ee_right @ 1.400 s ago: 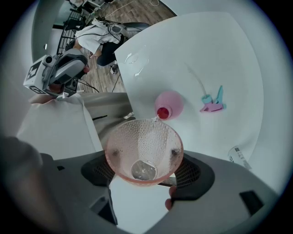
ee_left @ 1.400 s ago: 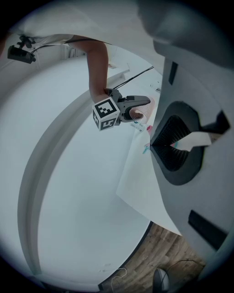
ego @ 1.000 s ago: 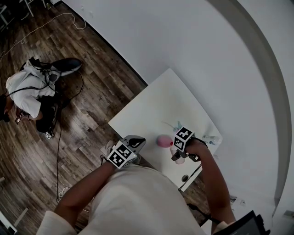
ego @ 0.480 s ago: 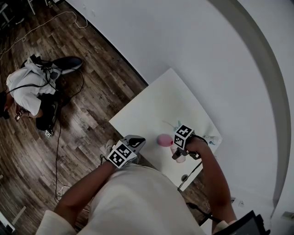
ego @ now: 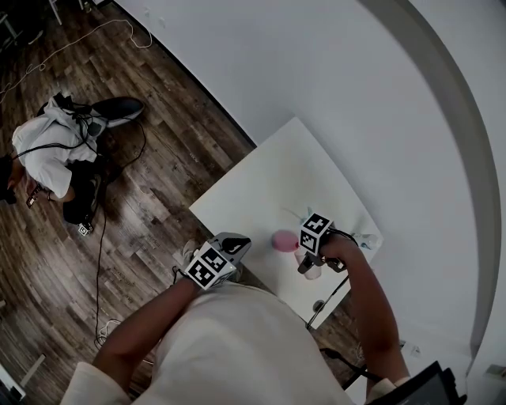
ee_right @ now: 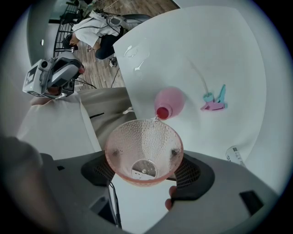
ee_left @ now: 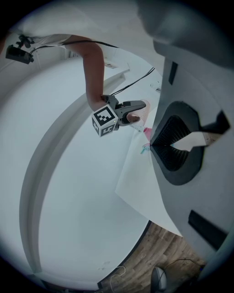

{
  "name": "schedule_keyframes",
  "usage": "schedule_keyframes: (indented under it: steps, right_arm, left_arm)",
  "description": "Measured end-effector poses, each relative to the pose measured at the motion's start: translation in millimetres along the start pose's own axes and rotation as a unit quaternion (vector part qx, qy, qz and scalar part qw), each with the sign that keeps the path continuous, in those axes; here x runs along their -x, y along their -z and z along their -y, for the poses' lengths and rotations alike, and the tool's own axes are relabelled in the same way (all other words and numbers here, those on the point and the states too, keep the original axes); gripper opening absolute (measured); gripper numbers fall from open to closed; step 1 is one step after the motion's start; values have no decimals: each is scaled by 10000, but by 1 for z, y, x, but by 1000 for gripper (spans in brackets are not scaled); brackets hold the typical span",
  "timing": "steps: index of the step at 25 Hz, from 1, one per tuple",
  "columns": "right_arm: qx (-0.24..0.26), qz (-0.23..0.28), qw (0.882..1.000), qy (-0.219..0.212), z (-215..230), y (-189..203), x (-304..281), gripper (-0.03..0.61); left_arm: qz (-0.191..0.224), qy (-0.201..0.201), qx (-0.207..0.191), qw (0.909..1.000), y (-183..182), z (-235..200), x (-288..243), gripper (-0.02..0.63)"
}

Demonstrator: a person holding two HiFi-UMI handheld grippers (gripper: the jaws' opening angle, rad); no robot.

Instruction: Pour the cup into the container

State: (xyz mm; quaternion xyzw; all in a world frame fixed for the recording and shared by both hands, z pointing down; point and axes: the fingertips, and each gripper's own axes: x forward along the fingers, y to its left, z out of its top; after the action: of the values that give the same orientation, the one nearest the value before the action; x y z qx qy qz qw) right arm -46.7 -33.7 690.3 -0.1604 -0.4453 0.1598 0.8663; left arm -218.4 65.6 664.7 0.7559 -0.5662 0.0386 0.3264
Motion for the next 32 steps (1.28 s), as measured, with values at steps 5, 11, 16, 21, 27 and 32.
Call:
schedule_keyframes:
  steps: [5, 11, 16, 21, 27, 32]
  right_arm:
    - [9, -98, 9999, 19, 2, -2, 0, 377]
    - [42, -255, 9997, 28, 5, -1, -2, 377]
    - [70, -397, 9992, 24, 3, 0, 0, 377]
    - [87, -527, 9986, -6, 2, -1, 0, 377]
    - [119, -743, 9972, -21, 4, 0, 2, 377]
    - [140, -890, 9959, 1, 4, -2, 4, 377]
  left_arm:
    - [-7, 30, -16, 10000, -1, -1, 2, 11]
    - [-5, 51, -44, 10000, 2, 0, -1, 12]
    - [-28, 85, -41, 10000, 0, 0, 1, 11]
    - [-47, 105, -26, 9999, 0, -2, 2, 11]
    - [-55, 107, -10, 9999, 1, -4, 2, 11]
    - [-40, 88, 22, 10000, 3, -6, 4, 12]
